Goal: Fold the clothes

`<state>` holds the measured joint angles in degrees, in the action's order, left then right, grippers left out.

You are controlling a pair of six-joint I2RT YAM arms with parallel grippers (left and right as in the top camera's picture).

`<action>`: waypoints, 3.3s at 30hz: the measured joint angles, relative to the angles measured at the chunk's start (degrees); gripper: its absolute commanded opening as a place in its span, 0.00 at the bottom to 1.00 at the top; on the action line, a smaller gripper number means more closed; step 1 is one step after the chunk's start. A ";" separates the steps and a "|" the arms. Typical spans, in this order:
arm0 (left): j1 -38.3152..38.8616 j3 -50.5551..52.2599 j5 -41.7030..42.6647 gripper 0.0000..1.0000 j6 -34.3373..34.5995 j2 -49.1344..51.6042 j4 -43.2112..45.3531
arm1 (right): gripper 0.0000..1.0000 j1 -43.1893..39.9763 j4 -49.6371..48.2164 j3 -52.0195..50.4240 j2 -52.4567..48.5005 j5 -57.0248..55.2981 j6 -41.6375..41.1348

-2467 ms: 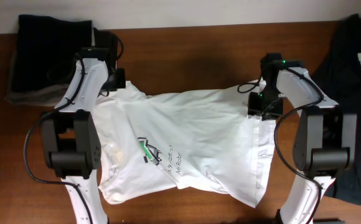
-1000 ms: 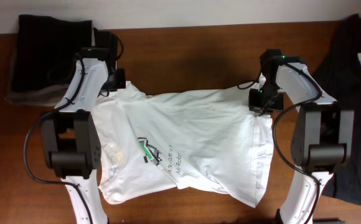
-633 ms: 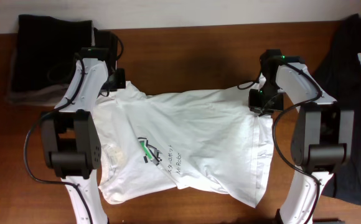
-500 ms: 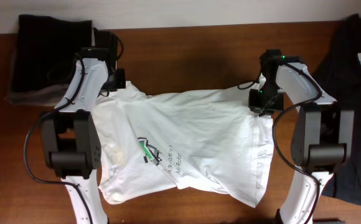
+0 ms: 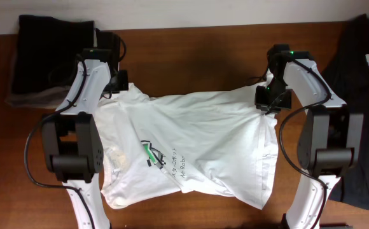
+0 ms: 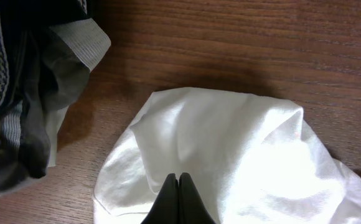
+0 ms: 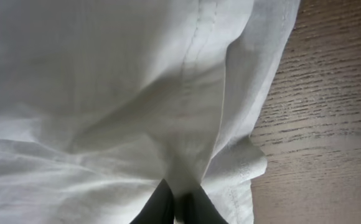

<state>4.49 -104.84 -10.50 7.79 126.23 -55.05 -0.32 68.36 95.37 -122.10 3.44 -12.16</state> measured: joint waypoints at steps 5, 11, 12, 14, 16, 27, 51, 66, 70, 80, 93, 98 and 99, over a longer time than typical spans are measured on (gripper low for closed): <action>0.00 0.00 -0.02 0.01 0.00 0.00 0.00 | 0.08 0.00 0.63 0.00 0.00 0.02 -0.57; 0.00 0.00 0.00 0.00 0.00 0.00 0.00 | 0.24 0.00 0.17 0.00 0.00 0.02 -1.49; 0.00 0.00 0.00 0.00 0.00 0.00 -0.02 | 0.24 0.00 -0.11 0.00 0.00 0.00 -1.49; 0.00 0.00 0.00 0.01 0.00 0.00 -0.02 | 0.25 0.00 -0.92 0.00 0.00 0.02 -1.36; 0.00 0.00 0.00 0.01 0.00 0.00 -0.02 | 0.24 0.00 -2.01 -0.26 0.00 0.00 -1.36; 0.00 0.00 -0.02 0.00 0.00 0.00 -0.02 | 0.04 0.00 -4.61 -3.56 0.00 0.07 -1.46; 0.00 0.07 2.56 0.00 0.00 -21.59 -1.68 | 0.04 0.00 -0.68 0.31 23.85 5.53 -1.99; 0.00 -0.31 4.04 0.00 2.58 -69.46 1.44 | 0.04 0.00 7.69 20.28 52.94 10.25 -5.84; 0.00 -2.51 3.61 0.00 2.73 -74.51 2.21 | 0.06 0.00 8.00 25.51 52.85 10.69 -5.90; 0.00 -2.56 2.54 0.01 2.54 -54.21 -3.91 | 0.05 0.00 11.23 25.90 35.15 10.88 -5.84; 0.00 -2.19 2.49 0.01 2.51 -17.22 -7.19 | 0.35 7.80 21.16 18.80 9.09 14.10 4.17; -0.17 -2.14 2.08 0.01 2.51 -16.61 -7.37 | 0.32 13.14 12.50 1.53 8.76 16.92 5.38; -0.42 -2.14 2.10 0.00 2.51 -16.61 -7.41 | 0.31 13.51 11.50 -1.40 8.63 17.68 5.44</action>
<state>4.08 -106.98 -8.40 10.31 109.62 -62.46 13.19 79.85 93.97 -113.47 21.12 -6.72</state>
